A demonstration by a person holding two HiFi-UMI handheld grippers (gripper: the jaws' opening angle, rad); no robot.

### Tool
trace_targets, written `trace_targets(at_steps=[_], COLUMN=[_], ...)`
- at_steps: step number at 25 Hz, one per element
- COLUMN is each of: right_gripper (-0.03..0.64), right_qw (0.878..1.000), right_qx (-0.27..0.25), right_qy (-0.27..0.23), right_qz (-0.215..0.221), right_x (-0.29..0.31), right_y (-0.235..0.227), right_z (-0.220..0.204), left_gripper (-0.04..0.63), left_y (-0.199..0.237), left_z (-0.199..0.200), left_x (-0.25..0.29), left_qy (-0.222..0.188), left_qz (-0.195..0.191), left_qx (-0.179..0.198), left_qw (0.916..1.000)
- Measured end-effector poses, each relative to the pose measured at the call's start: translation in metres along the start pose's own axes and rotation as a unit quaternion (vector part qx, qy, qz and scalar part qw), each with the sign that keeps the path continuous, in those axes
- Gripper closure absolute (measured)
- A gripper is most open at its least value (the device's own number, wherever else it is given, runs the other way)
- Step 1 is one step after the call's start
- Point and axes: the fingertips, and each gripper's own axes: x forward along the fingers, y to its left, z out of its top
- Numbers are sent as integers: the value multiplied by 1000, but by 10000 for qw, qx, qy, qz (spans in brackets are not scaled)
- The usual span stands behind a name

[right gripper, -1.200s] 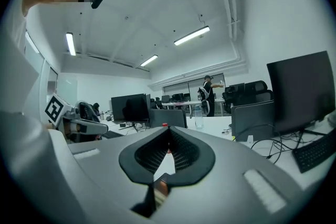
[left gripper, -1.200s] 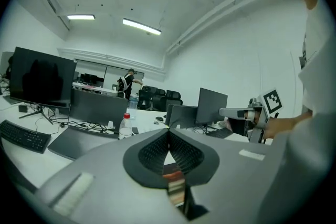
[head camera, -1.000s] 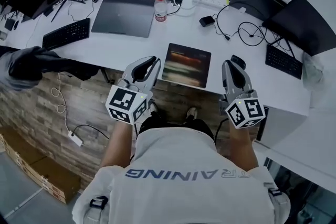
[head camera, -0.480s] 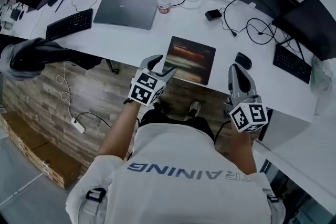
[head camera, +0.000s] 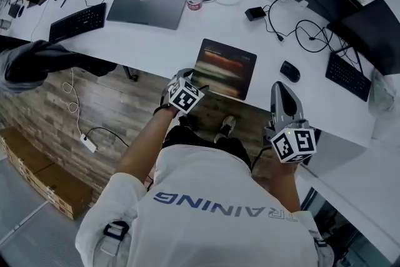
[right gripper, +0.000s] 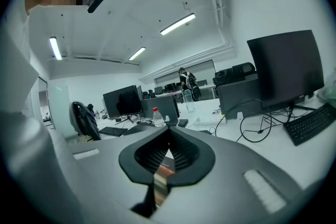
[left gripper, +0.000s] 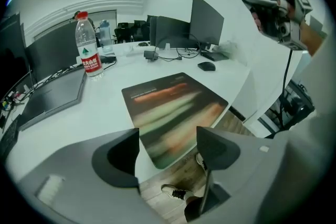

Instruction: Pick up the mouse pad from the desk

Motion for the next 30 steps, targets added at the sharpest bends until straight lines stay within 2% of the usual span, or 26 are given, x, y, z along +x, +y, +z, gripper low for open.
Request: trace_targets(at_steps=[4,12,20,22,24,30], right_gripper=[603,603,603,603,603,603], right_qw=[10000,9999,9998,9998,9998,9999], right_qx=[4,66,90,128,145,126], right_qy=[55,139,137,135,145,48], right_qz=[-9,-31,88,46,15,9], right_x=[1,5,7,6,5,2], right_y=[3,4,10,5,1,-3], right_z=[-3,-8,0,-1,-3,3], left_gripper=[252,278,435,505,548,566], left_y=[1,0,-4,-4,-6,-13], left_z=[-14,-16,-10,-6,2,33], left_x=[15,18,18,17,14,-11], left_qy=[194,175,267,169,-11,-630], left_qz=[5,55,68,59,-4,-133], left_qx=[61,-20,-248,-291,-325,-401], left_qw=[9998,9998,9993,9994,9995,9971])
